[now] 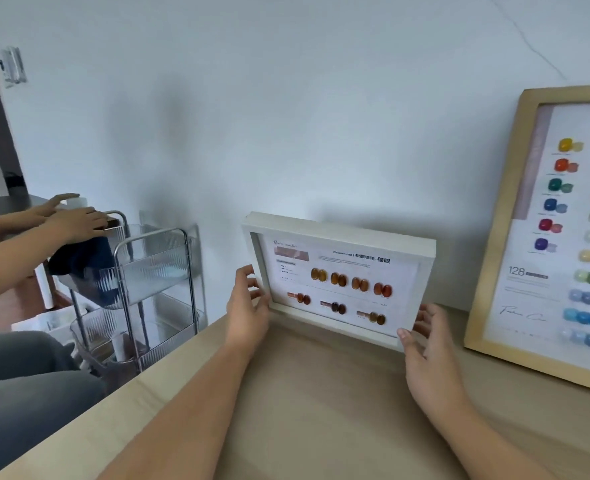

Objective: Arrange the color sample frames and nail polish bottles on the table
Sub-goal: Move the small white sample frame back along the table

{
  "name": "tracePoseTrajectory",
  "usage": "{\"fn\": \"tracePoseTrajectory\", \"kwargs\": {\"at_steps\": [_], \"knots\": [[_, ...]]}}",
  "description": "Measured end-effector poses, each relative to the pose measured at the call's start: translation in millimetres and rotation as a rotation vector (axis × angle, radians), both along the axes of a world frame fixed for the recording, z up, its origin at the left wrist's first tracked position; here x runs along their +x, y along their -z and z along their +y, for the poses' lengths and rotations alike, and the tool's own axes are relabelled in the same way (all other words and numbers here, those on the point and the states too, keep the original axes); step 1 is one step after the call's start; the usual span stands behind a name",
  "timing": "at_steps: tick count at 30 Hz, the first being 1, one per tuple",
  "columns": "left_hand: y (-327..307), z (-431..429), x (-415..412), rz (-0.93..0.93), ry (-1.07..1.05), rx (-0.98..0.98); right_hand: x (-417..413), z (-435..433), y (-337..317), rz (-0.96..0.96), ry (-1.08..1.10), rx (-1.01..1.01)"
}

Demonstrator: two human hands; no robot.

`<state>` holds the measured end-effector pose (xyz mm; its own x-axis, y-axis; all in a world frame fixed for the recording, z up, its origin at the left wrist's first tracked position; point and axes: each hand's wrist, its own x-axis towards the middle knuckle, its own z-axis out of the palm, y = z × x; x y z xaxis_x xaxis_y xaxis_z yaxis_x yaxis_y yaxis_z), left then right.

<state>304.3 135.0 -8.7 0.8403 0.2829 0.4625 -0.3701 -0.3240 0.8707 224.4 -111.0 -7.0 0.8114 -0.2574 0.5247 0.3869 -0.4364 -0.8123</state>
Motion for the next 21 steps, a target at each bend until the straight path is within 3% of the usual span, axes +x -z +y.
{"fn": "tracePoseTrajectory", "kwargs": {"at_steps": [11,21], "knots": [[-9.1,-50.2,100.4,-0.028,0.020,-0.013,99.2,-30.7,2.4,0.012,0.131,0.040],[-7.4,-49.9,136.8,-0.015,0.016,0.045,133.5,-33.6,0.0,0.046,0.133,0.032]]}}
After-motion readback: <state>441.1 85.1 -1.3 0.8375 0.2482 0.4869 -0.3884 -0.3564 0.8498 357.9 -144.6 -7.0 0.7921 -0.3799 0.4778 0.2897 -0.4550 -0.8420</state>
